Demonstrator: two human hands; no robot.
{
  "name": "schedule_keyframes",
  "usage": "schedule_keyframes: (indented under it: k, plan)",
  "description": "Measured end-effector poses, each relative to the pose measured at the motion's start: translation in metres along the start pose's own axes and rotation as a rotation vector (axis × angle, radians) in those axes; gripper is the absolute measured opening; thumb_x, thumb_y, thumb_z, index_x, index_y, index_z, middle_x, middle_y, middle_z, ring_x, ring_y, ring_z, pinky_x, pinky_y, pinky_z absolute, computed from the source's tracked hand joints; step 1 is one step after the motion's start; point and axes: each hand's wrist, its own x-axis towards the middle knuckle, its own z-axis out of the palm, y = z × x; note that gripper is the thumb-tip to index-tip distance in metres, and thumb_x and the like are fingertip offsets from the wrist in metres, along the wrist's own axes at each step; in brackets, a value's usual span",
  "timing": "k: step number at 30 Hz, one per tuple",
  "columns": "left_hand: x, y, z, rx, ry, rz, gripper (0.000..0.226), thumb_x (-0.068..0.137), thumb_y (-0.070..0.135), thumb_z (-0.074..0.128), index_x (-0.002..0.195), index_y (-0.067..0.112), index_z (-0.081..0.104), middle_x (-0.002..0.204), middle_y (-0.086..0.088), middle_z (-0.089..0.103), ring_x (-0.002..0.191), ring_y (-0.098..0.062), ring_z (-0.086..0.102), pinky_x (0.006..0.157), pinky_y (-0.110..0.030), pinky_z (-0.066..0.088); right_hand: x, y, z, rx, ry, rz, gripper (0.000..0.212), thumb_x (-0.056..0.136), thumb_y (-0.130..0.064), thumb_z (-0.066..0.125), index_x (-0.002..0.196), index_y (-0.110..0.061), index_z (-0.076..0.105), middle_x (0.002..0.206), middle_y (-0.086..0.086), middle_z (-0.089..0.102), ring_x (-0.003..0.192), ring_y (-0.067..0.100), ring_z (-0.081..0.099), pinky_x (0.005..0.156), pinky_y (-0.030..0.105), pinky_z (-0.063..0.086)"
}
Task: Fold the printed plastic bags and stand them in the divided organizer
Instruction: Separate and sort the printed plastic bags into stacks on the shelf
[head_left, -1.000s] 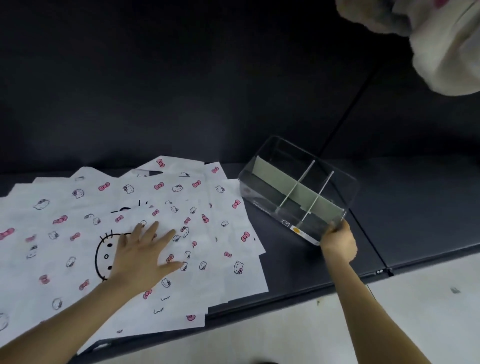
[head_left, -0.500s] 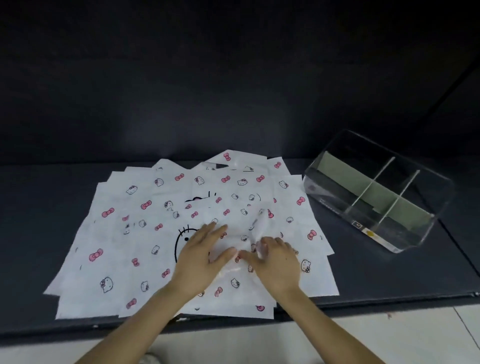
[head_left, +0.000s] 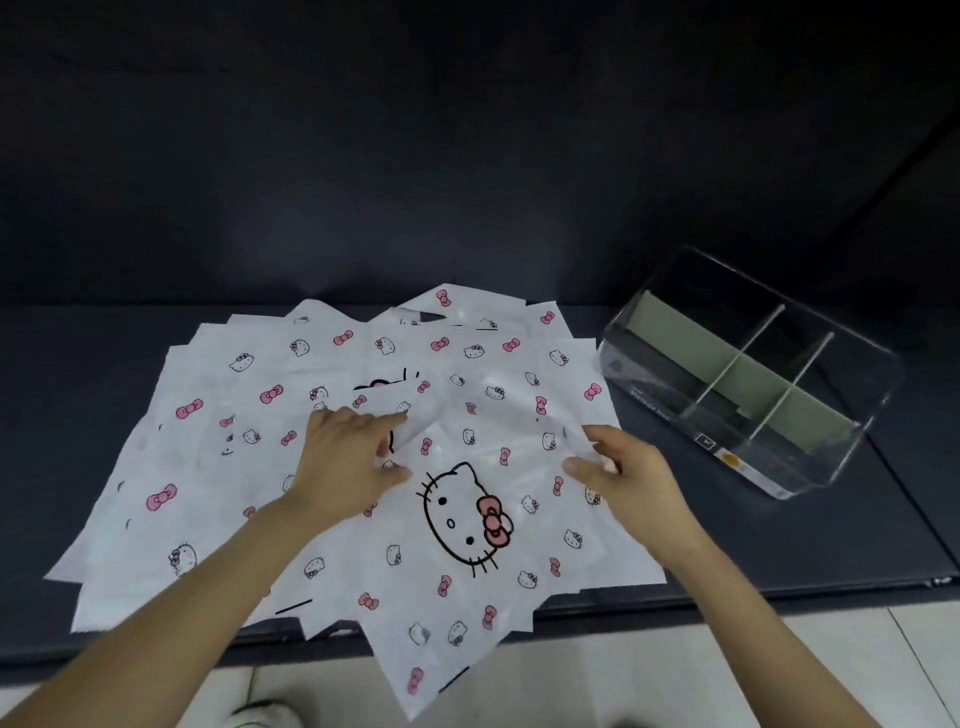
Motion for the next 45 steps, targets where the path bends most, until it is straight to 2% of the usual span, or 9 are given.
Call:
schedule_keyframes:
  k: [4, 10, 17, 20, 25, 29, 34, 41, 45]
  plan:
    - [-0.014, -0.004, 0.006, -0.122, 0.084, -0.031, 0.018, 0.071, 0.034, 0.069, 0.073, 0.016, 0.073, 0.065, 0.007, 0.063, 0.071, -0.026, 0.061, 0.076, -0.037, 0.037, 0.005, 0.001, 0.001, -0.066, 0.002, -0.025, 0.016, 0.090, -0.016, 0.065, 0.105, -0.019, 0.069, 0.094, -0.003, 0.071, 0.090, 0.019, 0.065, 0.076, 0.029, 0.052]
    - [-0.039, -0.031, -0.043, -0.536, 0.098, -0.303, 0.018, 0.094, 0.012, 0.050, 0.077, 0.015, 0.053, 0.068, -0.001, 0.057, 0.055, -0.014, 0.045, 0.054, -0.020, 0.041, 0.021, -0.015, 0.046, -0.157, -0.023, -0.095, 0.033, 0.092, -0.023, 0.062, 0.062, -0.013, 0.050, 0.050, -0.008, 0.040, 0.050, 0.006, 0.035, 0.050, 0.016, 0.026]
    - [-0.097, -0.145, -0.092, -0.025, 0.405, -0.610, 0.011, 0.081, -0.007, 0.059, 0.082, 0.004, 0.058, 0.069, -0.014, 0.058, 0.061, -0.035, 0.053, 0.058, -0.034, 0.036, 0.056, -0.071, 0.190, -0.372, -0.261, -0.278, 0.030, 0.089, -0.036, 0.062, 0.067, -0.018, 0.057, 0.056, -0.009, 0.047, 0.057, 0.010, 0.042, 0.057, 0.029, 0.031]
    - [-0.123, -0.179, -0.091, 0.169, 0.608, -0.626, 0.018, 0.082, 0.012, 0.065, 0.097, 0.002, 0.067, 0.095, -0.022, 0.062, 0.086, -0.045, 0.057, 0.077, -0.054, 0.043, 0.070, -0.100, 0.265, -0.428, -0.292, -0.358, 0.032, 0.091, -0.037, 0.061, 0.065, -0.021, 0.050, 0.057, -0.009, 0.045, 0.057, 0.007, 0.042, 0.053, 0.023, 0.030]
    - [-0.149, -0.203, -0.055, 0.006, 0.212, -0.384, 0.059, 0.096, 0.062, 0.028, 0.136, 0.026, 0.053, 0.146, -0.008, 0.044, 0.137, -0.036, 0.035, 0.110, -0.053, 0.028, 0.093, -0.133, 0.354, -0.678, -0.296, -0.469, 0.030, 0.091, -0.047, 0.056, 0.110, -0.025, 0.064, 0.102, -0.003, 0.066, 0.093, 0.019, 0.059, 0.075, 0.030, 0.041]
    - [-0.151, -0.241, -0.044, 0.160, -0.024, -0.498, 0.075, 0.090, 0.074, 0.006, 0.147, 0.031, 0.032, 0.154, -0.007, 0.030, 0.143, -0.036, 0.021, 0.115, -0.050, 0.007, 0.100, -0.122, 0.362, -1.019, -0.098, -0.816, 0.051, 0.081, -0.051, 0.064, 0.120, -0.019, 0.065, 0.107, 0.008, 0.067, 0.094, 0.031, 0.062, 0.085, 0.041, 0.045]
    - [-0.141, -0.295, -0.070, 0.180, -0.040, -0.692, 0.087, 0.070, 0.077, -0.013, 0.149, 0.039, -0.006, 0.160, -0.001, -0.007, 0.147, -0.031, -0.012, 0.116, -0.047, -0.011, 0.071, -0.079, 0.312, -1.037, -0.121, -0.916, 0.068, 0.091, -0.066, 0.029, 0.116, -0.017, 0.069, 0.120, 0.014, 0.064, 0.109, 0.036, 0.060, 0.098, 0.048, 0.033]
    - [-0.134, -0.343, -0.098, 0.221, -0.104, -0.783, 0.066, 0.095, 0.063, 0.019, 0.153, 0.034, 0.009, 0.161, -0.007, 0.000, 0.147, -0.032, -0.007, 0.117, -0.050, -0.004, 0.034, -0.032, 0.243, -1.022, -0.129, -0.809, 0.071, 0.089, -0.073, 0.028, 0.132, -0.022, 0.051, 0.135, 0.016, 0.055, 0.127, 0.031, 0.042, 0.106, 0.050, 0.027]
    - [-0.122, -0.305, -0.102, 0.013, 0.174, -0.698, 0.085, 0.082, 0.069, 0.015, 0.149, 0.020, 0.034, 0.156, -0.013, 0.025, 0.146, -0.035, 0.014, 0.117, -0.045, 0.008, 0.025, -0.008, 0.235, -1.007, -0.131, -0.723, 0.072, 0.090, -0.072, 0.030, 0.127, -0.019, 0.061, 0.138, 0.014, 0.052, 0.130, 0.031, 0.040, 0.106, 0.052, 0.029]
